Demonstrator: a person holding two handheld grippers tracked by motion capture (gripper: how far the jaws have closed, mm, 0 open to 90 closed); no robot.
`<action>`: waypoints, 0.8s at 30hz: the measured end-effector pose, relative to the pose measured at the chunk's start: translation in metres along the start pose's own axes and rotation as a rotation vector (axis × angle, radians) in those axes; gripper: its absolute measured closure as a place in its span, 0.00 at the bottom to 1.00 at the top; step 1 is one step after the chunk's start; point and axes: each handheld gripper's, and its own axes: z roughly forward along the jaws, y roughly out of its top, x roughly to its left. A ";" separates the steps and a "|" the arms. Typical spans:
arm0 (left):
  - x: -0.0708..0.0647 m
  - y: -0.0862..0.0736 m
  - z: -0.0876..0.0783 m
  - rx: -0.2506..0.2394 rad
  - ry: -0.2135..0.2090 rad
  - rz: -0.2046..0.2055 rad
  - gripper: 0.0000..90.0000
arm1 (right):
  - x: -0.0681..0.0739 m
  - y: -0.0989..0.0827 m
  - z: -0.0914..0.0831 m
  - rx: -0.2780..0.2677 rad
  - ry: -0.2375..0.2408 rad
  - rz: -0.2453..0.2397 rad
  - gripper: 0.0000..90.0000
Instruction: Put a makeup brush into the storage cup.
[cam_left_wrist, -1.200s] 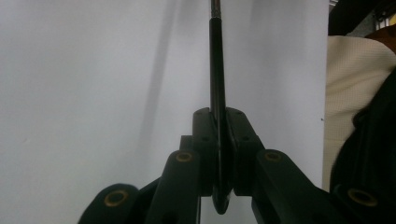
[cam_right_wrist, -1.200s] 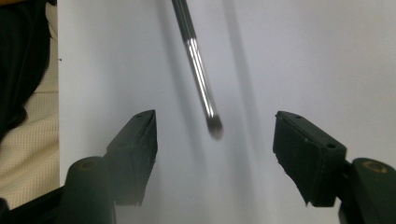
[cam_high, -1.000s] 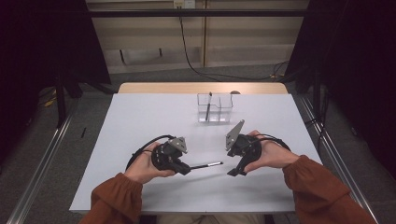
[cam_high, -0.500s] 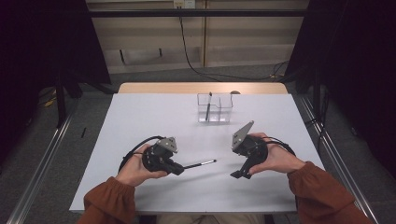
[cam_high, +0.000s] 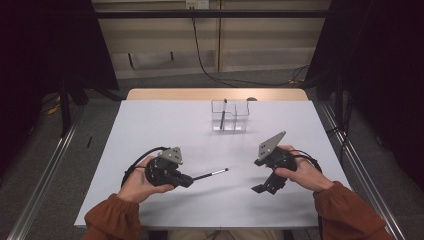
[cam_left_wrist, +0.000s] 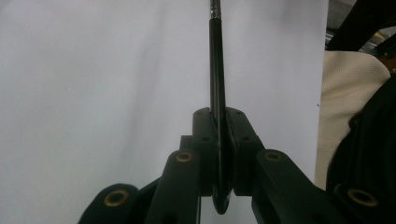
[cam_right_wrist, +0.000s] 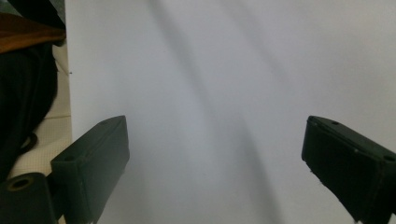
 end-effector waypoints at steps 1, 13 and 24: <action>0.001 -0.002 0.000 -0.002 0.011 -0.005 0.93 | 0.000 -0.002 0.000 -0.005 0.009 0.006 0.08; 0.006 -0.011 -0.003 -0.110 0.012 -0.049 0.93 | 0.005 -0.015 0.005 -0.079 0.011 0.045 0.10; 0.006 -0.013 -0.006 -0.240 0.039 -0.040 0.93 | 0.011 -0.020 0.013 -0.120 -0.001 0.050 0.10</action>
